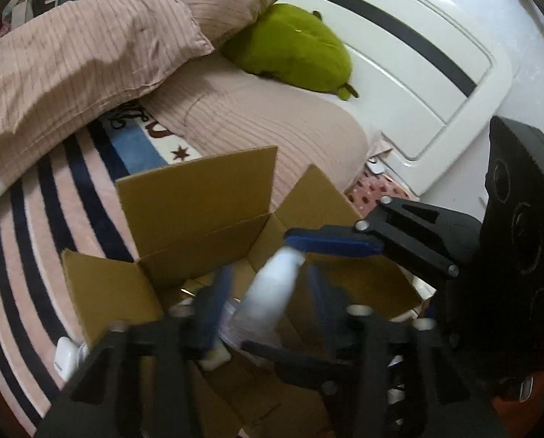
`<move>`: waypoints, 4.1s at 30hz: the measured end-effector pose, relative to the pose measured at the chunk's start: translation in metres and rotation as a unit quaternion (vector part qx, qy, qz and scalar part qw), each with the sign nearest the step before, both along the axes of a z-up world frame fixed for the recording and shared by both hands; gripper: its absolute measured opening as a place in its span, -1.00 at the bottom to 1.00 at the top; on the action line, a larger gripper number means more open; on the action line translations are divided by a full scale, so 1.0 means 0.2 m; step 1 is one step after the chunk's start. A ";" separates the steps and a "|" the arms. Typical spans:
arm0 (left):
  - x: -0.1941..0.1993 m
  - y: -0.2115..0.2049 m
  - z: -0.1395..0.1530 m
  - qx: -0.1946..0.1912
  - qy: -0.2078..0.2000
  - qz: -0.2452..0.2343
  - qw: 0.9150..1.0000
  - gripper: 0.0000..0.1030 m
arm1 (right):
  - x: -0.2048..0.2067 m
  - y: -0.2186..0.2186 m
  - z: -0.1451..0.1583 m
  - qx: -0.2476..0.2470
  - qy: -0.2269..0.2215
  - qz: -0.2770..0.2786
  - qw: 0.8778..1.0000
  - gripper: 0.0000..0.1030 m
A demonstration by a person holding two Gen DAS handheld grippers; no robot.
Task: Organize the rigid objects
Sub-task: 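Carry the roll-on bottle with the right tool into the box and release, then grasp the white earbud case with the right tool, then carry the earbud case with the right tool into the box and release, then reach the right tool to the white tape roll on the blanket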
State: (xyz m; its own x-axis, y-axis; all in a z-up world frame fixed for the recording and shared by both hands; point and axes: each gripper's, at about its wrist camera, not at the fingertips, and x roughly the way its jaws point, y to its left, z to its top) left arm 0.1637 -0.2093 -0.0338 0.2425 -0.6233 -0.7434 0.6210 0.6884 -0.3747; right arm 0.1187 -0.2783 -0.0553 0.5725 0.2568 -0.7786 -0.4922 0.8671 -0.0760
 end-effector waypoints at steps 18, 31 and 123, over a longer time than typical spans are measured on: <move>-0.33 1.20 0.09 0.008 -0.094 0.251 0.963 0.34 | -0.22 0.53 0.19 0.093 -0.052 0.149 0.983 0.51; -0.45 1.62 -0.41 -0.007 -0.035 0.312 0.950 0.35 | 0.13 1.10 -0.51 -0.009 0.063 0.088 0.994 0.49; -0.45 1.45 -0.39 -0.004 -0.057 0.245 0.968 0.54 | -0.07 1.01 -0.50 -0.022 0.014 0.090 0.996 0.21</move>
State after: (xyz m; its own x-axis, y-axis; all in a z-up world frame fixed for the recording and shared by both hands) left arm 0.0727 0.0810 -0.1119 0.5905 -0.4174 -0.6907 0.2572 0.9086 -0.3292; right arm 0.1042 -0.0769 -0.1547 0.4991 0.3188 -0.8058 -0.6414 0.7611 -0.0962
